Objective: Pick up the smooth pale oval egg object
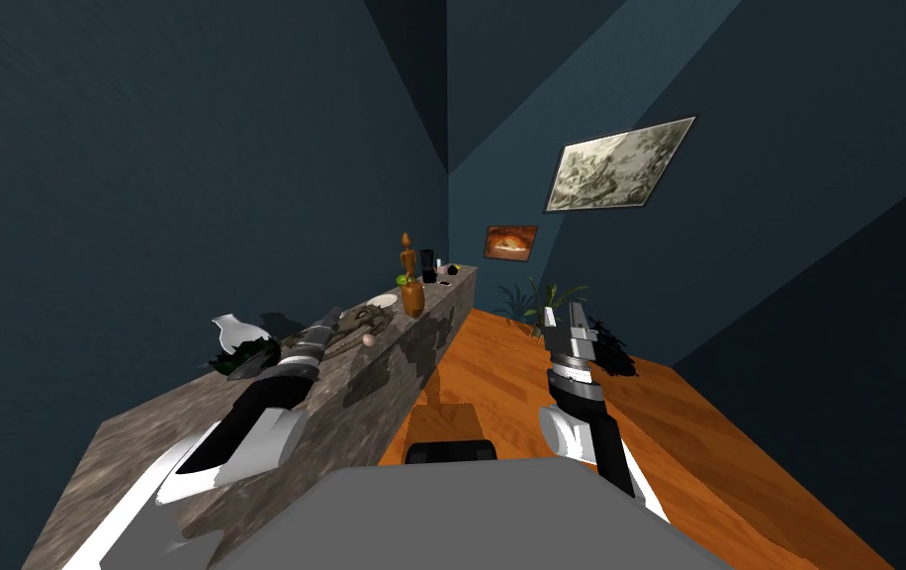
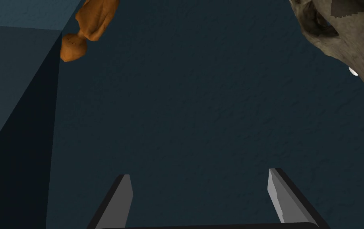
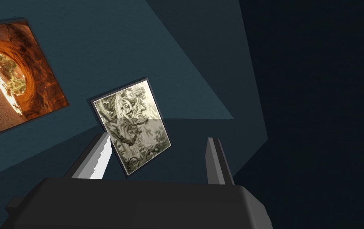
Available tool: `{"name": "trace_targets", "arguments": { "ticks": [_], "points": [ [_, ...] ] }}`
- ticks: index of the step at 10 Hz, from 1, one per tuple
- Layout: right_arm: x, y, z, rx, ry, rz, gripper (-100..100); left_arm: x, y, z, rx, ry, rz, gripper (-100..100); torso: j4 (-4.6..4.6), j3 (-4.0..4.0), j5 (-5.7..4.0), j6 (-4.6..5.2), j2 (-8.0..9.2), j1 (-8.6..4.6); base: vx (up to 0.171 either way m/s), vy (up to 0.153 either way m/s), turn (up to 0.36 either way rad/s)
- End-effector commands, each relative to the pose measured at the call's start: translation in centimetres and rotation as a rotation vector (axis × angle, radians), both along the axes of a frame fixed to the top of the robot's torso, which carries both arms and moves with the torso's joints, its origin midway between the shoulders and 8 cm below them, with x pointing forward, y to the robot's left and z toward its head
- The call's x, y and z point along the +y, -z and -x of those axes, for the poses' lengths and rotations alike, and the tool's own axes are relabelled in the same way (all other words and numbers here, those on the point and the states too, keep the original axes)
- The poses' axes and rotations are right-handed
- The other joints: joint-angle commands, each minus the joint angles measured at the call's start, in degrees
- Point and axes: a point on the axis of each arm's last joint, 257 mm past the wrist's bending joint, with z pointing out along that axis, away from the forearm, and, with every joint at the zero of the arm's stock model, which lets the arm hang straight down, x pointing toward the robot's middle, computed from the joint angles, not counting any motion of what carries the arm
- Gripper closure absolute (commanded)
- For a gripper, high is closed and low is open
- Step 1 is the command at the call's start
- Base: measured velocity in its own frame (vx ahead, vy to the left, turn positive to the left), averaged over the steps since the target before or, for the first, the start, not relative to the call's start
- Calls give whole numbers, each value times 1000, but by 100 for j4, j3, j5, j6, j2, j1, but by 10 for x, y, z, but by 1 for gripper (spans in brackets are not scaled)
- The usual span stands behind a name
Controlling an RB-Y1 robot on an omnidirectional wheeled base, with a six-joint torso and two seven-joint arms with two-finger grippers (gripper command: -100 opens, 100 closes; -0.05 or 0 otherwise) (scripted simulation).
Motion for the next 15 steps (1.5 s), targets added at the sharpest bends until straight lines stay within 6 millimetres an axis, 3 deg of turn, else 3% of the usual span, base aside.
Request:
{"name": "trace_targets", "arguments": {
  "ticks": [1, 15],
  "points": [
    [0, 0, 0, 0, 0, 0, 0, 2, 6, 0, 25, -11, 7, -100, 0, 0, 0, 0, 0, 0, 16, -5, 0],
    [0, 0, 0, 0, 0, 0, 0, 50, 85, 13, 361, -129, 106, -100, -4, -8, 1, 0, -13, 2, 51, -10, 12]
  ]
}}
